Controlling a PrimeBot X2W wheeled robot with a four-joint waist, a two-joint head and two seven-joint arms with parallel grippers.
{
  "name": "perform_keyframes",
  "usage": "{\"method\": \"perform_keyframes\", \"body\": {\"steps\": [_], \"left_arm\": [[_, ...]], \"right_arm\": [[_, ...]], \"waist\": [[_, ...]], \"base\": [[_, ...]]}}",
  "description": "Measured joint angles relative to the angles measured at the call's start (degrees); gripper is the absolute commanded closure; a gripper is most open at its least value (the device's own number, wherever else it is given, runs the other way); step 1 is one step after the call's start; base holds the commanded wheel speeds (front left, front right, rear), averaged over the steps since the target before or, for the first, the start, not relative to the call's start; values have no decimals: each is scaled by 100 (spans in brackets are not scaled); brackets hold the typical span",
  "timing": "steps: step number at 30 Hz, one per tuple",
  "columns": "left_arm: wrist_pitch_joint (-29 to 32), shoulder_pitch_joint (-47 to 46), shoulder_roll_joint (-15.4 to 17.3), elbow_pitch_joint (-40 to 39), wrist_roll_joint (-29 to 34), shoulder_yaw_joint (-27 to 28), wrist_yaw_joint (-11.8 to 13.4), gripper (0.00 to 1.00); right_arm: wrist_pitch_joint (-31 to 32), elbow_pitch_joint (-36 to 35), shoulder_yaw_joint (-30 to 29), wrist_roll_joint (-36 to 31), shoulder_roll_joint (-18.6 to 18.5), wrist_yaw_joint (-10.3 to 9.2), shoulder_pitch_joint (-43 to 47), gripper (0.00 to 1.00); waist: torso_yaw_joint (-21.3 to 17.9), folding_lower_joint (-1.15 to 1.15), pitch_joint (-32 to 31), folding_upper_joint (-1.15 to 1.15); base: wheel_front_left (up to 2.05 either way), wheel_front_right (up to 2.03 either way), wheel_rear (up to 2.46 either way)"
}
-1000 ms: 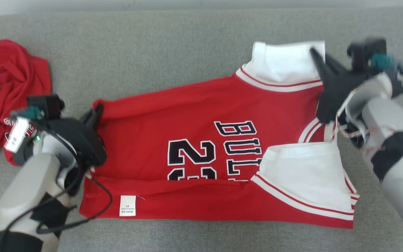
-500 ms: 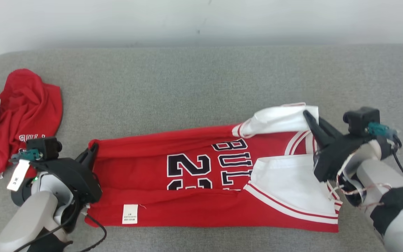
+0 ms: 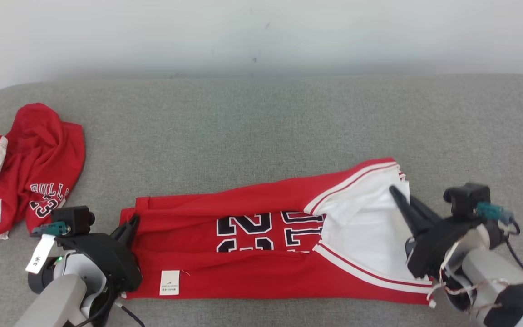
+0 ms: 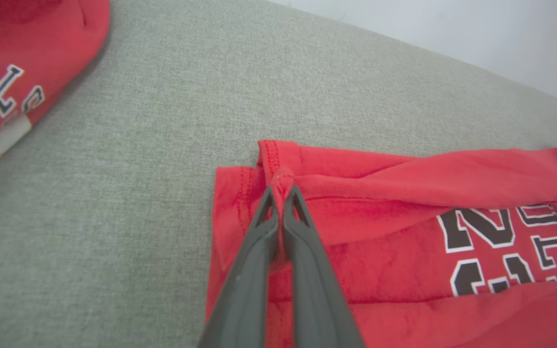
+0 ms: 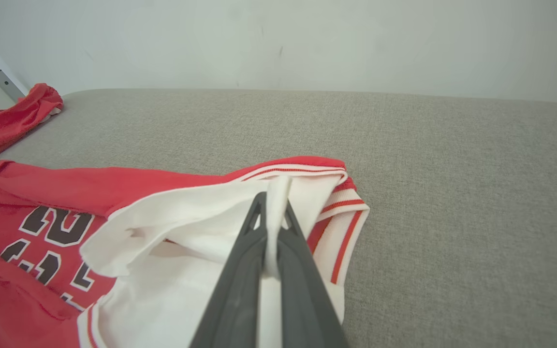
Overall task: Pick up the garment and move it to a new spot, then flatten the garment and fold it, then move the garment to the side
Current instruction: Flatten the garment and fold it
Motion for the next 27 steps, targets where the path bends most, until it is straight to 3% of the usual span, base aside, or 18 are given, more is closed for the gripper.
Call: {"method": "perform_keyframes", "body": {"steps": [1, 2, 3, 19, 20, 21, 22, 23, 24, 27], "left_arm": [[0, 18, -2, 8, -10, -2, 0, 100], [0, 36, -5, 20, -10, -2, 0, 85], [-27, 55, -12, 55, -9, -1, 0, 0], [-910, 649, -80, -423, -68, 312, 308, 0], [-938, 685, -91, -464, -68, 311, 313, 0], [-951, 717, -90, -491, -68, 316, 316, 0], [-959, 747, -89, -515, -68, 321, 345, 0], [-960, 777, -87, -526, -68, 326, 361, 0], [-979, 808, -86, -534, -67, 326, 374, 0], [-1007, 906, -75, -591, -64, 331, 472, 0]], "right_arm": [[-2, -31, 1, 3, -7, 0, 86, 100], [-2, -54, 5, 21, -13, 0, 163, 100], [-2, -85, 12, 33, -22, 0, 238, 100], [-10, -334, 68, 52, -204, -10, 896, 100], [-10, -333, 71, 23, -204, -12, 912, 65], [-10, -336, 68, 23, -202, -12, 922, 69], [-10, -338, 47, 34, -192, -15, 932, 51], [-10, -336, 46, 40, -189, -15, 942, 20], [-10, -339, 32, 41, -190, -19, 968, 0], [-10, -356, -109, 157, -207, -75, 1160, 0]], "waist": [[4, 0, -25, 0], [9, 0, -50, 1], [13, 0, -76, 1], [103, 1, -281, 1], [112, 1, -283, 1], [118, 1, -287, 1], [121, 1, -292, 1], [123, 1, -302, 1], [123, 1, -318, 1], [128, 1, -387, 1]], "base": [[0, 0, 0], [0, 0, 0], [0, 0, 0], [0, 0, 0], [0, 0, 0], [0, 0, 0], [0, 0, 0], [0, 0, 0], [0, 0, 0], [0, 0, 0]]}}
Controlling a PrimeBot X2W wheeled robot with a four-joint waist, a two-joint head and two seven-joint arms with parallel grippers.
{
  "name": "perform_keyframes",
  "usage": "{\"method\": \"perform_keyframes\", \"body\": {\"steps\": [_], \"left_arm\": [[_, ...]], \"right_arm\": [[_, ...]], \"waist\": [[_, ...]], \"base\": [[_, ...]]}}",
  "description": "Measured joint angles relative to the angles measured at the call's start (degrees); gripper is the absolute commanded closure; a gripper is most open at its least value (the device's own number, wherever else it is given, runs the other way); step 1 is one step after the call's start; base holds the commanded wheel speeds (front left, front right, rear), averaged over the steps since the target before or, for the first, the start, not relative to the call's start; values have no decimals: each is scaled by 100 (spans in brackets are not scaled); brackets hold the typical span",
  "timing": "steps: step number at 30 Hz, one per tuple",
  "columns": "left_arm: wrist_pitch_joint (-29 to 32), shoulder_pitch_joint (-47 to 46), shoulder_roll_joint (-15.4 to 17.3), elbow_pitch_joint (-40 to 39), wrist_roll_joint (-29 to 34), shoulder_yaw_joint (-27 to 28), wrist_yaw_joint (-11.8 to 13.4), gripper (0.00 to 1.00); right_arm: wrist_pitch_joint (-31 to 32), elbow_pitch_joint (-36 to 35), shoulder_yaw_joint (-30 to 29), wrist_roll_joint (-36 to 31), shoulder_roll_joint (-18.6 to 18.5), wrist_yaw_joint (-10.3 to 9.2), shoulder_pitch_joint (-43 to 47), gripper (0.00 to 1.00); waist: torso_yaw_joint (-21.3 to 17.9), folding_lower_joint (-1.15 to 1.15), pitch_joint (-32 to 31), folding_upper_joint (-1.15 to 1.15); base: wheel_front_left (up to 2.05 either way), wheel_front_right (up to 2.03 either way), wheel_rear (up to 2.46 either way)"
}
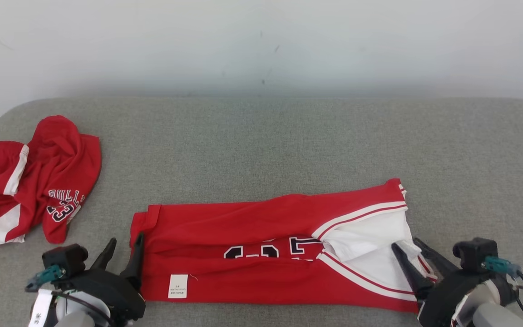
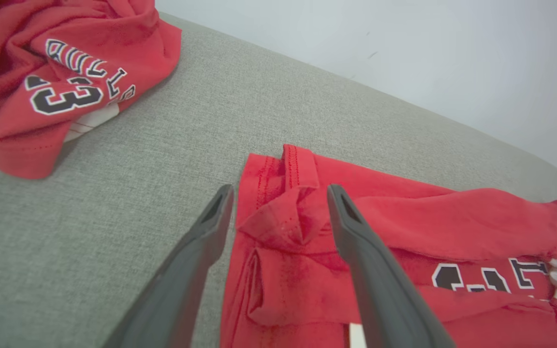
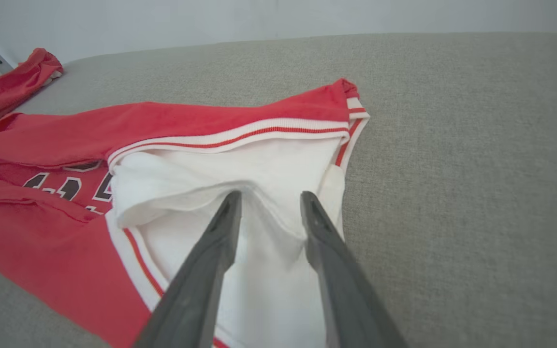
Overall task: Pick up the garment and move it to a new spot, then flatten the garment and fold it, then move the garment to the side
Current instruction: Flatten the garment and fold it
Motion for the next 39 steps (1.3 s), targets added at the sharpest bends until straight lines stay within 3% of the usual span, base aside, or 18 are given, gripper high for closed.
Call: {"method": "perform_keyframes", "body": {"steps": [14, 21, 30, 39], "left_arm": [[-94, 769, 148, -461, 71, 126, 280, 0], [-96, 1204, 212, -799, 74, 281, 455, 0], [-104, 1884, 337, -1686, 256, 581, 826, 0], [-112, 2365, 382, -2527, 501, 1000, 950, 0]], "right_arm": [[-2, -454, -586, 230, -96, -320, 700, 0], [-2, -792, -886, 229, -68, -612, 1014, 0], [-2, -1399, -1334, 114, -105, -1051, 1637, 0], [-2, -1840, -1729, -1, -133, -1196, 2039, 0]], "waist": [[44, -1, -469, 0], [87, 0, -701, 0], [114, -1, -832, 0], [173, -1, -809, 0]], "base": [[0, 0, 0], [0, 0, 0], [0, 0, 0], [0, 0, 0]]}}
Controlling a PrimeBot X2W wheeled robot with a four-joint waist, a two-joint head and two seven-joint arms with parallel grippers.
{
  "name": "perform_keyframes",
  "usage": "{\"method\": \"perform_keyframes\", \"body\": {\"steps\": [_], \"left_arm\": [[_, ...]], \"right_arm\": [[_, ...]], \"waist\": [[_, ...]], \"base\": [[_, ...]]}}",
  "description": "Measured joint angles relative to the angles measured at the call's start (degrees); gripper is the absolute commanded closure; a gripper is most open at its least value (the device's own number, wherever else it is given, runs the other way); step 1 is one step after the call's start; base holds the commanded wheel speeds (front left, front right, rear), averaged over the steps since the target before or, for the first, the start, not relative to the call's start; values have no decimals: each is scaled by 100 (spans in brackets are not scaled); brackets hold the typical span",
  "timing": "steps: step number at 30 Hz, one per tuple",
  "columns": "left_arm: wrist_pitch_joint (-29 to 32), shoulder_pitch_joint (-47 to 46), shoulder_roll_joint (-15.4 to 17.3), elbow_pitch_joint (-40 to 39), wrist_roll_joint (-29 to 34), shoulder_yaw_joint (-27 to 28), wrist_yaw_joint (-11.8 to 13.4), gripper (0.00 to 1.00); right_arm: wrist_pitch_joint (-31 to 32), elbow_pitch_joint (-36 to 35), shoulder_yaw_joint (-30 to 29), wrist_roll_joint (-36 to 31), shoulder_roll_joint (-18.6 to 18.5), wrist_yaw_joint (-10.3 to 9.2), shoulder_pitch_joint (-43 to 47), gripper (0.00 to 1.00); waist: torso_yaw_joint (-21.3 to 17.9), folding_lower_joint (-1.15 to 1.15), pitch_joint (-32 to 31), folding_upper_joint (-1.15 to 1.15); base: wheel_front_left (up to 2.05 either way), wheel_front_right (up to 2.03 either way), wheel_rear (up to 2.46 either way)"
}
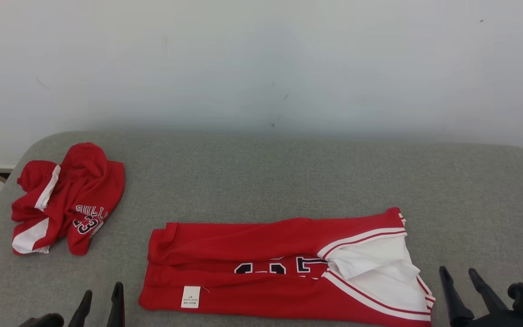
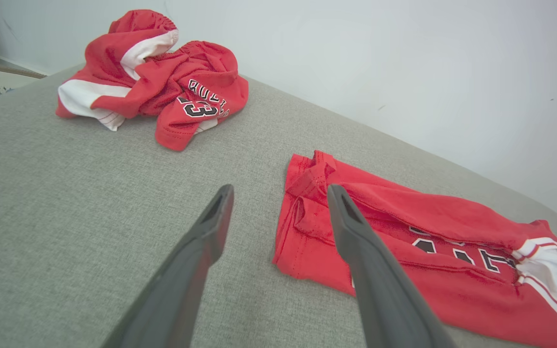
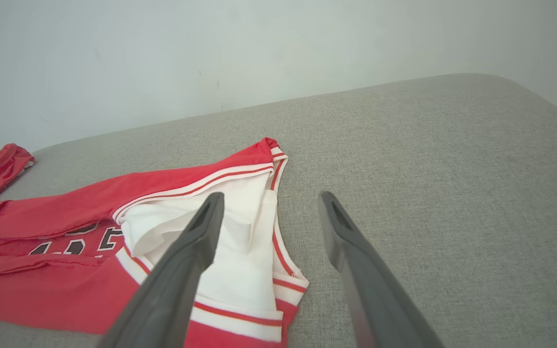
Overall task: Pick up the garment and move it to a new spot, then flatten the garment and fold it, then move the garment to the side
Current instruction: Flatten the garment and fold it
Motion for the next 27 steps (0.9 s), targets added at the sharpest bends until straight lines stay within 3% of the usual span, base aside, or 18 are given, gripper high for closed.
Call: {"method": "perform_keyframes", "body": {"steps": [11, 27], "left_arm": [[-1, 125, -154, -628, 269, 178, 42, 0], [-7, -89, -415, -932, 470, 147, 46, 0]], "right_arm": [[143, 382, -105, -114, -127, -51, -844, 0], [1806, 1939, 549, -183, -47, -46, -2040, 0]], "waist": [[309, 1, 137, 0], [833, 1, 694, 0]], "base": [[0, 0, 0], [0, 0, 0]]}}
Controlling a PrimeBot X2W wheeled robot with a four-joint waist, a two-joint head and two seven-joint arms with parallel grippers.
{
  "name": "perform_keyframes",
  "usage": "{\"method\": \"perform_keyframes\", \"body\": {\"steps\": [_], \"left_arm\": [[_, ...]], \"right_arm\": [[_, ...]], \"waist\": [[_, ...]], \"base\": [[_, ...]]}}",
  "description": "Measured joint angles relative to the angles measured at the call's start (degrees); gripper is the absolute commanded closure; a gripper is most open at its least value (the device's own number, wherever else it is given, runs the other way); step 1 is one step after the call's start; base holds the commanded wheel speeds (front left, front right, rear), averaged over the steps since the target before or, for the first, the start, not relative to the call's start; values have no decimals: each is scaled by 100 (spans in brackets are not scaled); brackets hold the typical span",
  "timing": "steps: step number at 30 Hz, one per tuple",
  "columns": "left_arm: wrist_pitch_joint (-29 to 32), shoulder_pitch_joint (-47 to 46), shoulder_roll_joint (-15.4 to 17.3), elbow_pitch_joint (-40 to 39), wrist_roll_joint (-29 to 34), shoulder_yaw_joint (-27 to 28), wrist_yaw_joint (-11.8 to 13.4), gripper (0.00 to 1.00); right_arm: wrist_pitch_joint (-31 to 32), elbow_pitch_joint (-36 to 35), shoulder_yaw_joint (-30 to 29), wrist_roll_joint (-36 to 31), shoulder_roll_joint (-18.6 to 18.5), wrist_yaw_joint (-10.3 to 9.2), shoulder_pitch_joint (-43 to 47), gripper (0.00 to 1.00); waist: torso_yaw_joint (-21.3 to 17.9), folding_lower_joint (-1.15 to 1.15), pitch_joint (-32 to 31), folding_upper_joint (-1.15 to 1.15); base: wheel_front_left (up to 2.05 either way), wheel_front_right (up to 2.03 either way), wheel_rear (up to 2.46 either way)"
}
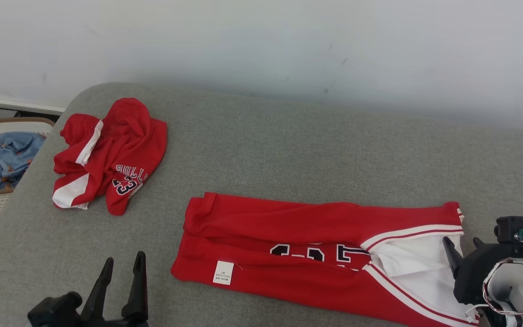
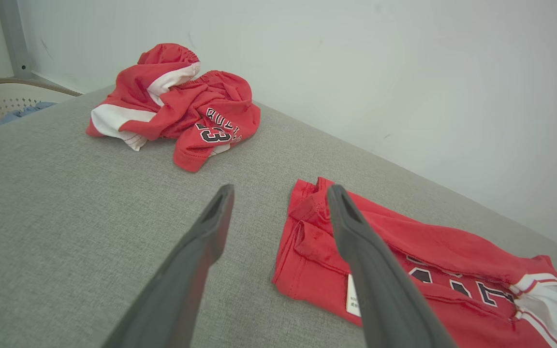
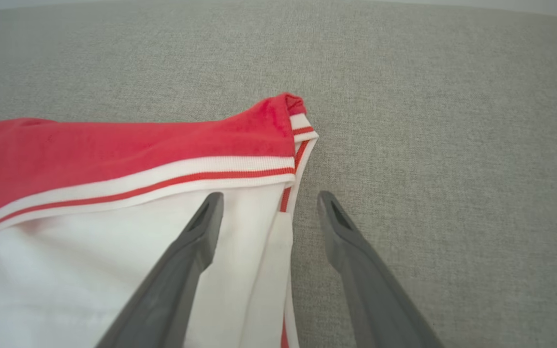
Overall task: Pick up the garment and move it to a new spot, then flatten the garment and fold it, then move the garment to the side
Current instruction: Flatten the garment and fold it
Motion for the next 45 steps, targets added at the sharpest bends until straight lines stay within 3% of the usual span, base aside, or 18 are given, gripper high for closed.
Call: {"method": "perform_keyframes", "body": {"steps": [9, 14, 15, 16, 17, 18, 29, 39, 45], "left_arm": [[8, -149, -25, 1, 38, 67, 0, 0], [9, -152, -43, 8, 43, 107, 0, 0], [9, -152, -63, 9, 46, 107, 0, 0], [9, -152, -82, 11, 46, 104, 0, 0], [9, -151, -94, 12, 46, 110, 0, 0], [9, -148, -101, 13, 46, 131, 0, 0], [9, -116, -143, 73, 89, 203, 1, 0], [9, -43, -143, 65, 194, 257, 1, 0], [9, -33, -143, 66, 194, 267, 1, 0]], "right_arm": [[586, 463, 182, -3, 77, 8, -305, 0], [838, 626, 214, 10, 112, 107, -392, 0], [887, 656, 213, 24, 109, 109, -393, 16], [951, 671, 229, 45, 109, 130, -400, 51], [1014, 681, 259, 51, 109, 159, -428, 71], [1084, 694, 289, 51, 113, 189, -470, 100], [1187, 826, 312, 58, 151, 336, -608, 100], [905, 1046, 108, 45, -357, 333, -600, 100], [700, 904, 20, 82, -263, 415, -603, 100]], "waist": [[97, 0, 187, 0], [36, 0, 205, 0], [32, 0, 205, 0], [28, 0, 204, 0], [23, -1, 203, 0], [12, -1, 201, 0], [-120, -1, 136, 0], [-329, -1, 95, 0], [-495, -1, 67, 0]], "base": [[0, 0, 0], [0, 0, 0], [0, 0, 0], [0, 0, 0], [0, 0, 0], [0, 0, 0], [0, 0, 0], [0, 0, 0], [0, 0, 0]]}}
